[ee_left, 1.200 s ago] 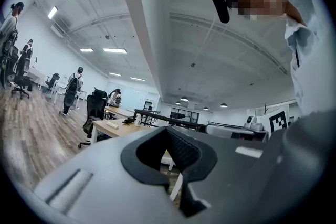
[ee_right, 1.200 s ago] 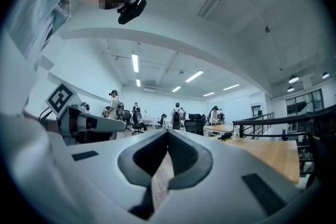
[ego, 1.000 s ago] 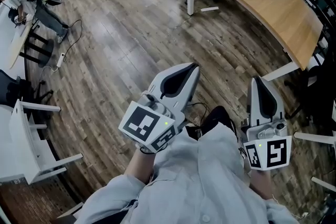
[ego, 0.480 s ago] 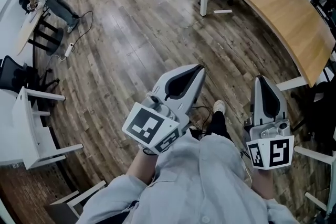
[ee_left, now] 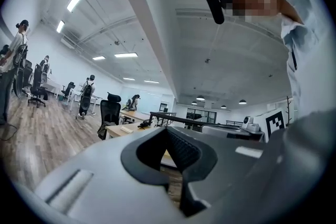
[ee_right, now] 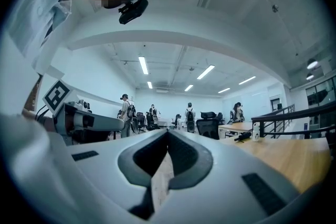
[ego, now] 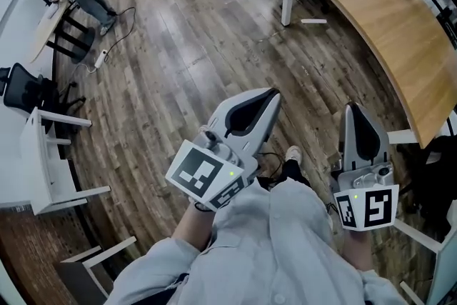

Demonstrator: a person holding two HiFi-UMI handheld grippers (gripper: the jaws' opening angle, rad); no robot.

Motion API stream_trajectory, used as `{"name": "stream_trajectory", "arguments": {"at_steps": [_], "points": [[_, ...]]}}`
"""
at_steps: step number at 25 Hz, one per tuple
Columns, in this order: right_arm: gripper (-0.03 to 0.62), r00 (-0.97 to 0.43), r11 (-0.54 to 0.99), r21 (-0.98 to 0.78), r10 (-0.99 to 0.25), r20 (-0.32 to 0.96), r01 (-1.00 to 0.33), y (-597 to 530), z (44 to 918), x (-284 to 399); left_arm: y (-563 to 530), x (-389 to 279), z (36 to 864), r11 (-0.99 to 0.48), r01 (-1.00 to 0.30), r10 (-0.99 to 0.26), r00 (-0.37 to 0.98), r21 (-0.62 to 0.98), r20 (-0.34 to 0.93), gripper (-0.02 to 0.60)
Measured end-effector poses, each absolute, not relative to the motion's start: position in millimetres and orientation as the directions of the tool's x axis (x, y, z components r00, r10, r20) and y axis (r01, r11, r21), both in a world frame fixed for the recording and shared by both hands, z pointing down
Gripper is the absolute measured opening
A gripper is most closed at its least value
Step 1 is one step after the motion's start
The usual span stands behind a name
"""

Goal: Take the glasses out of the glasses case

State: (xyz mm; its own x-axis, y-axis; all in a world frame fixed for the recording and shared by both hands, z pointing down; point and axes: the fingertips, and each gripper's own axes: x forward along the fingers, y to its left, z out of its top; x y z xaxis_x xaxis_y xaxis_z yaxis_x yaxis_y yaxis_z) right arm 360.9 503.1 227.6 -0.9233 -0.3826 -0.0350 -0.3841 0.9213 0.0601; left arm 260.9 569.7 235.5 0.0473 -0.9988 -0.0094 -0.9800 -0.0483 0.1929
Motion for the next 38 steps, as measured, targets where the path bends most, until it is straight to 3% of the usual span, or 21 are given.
{"name": "stream_trajectory", "arguments": {"at_steps": [17, 38], "points": [[0.0, -0.963, 0.964, 0.034, -0.262, -0.056, -0.264, 370, 221, 357, 452, 271, 227, 0.065, -0.98, -0.998, -0.069, 0.188, -0.011, 0.005], [0.0, -0.96, 0.956, 0.102, -0.265, -0.094, -0.274, 318, 206, 366, 408, 267, 211, 0.097, -0.983, -0.993, -0.106, 0.158, -0.048, 0.005]]}}
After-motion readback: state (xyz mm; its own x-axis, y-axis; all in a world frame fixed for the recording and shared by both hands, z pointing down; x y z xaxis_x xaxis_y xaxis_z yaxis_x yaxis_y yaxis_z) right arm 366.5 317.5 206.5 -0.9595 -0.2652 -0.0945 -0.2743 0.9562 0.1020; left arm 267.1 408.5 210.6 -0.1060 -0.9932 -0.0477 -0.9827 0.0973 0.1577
